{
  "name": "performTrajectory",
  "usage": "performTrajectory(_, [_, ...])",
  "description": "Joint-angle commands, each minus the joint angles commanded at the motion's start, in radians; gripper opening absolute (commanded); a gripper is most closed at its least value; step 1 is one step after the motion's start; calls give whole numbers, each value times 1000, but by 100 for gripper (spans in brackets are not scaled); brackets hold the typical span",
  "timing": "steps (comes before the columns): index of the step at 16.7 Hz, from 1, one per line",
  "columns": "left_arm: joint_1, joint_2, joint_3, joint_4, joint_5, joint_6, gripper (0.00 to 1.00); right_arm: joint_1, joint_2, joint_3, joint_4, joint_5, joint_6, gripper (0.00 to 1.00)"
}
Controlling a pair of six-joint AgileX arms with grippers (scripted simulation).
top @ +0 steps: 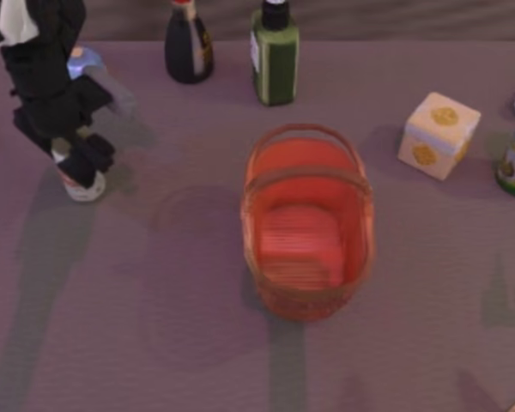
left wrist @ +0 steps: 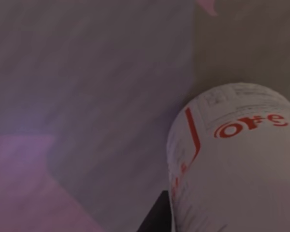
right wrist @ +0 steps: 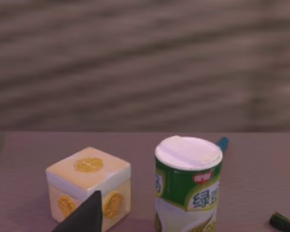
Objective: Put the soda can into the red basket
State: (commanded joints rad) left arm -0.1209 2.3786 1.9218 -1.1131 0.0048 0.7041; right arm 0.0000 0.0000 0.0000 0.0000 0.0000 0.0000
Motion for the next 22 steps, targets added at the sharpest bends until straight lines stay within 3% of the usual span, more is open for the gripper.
performTrajectory(4, [0,0,0,0,0,0,2,0,0,0,0,0,0,100])
performTrajectory(15, [-1,-3,-3,10,8,-2,0,0,0,0,0,0,0,100])
performTrajectory(18, [-15,-12,-29,100,79,-33,0,0,0,0,0,0,0,100])
performTrajectory(22, [-46,-44,-107,351,260,-123,0,0,0,0,0,0,0,100])
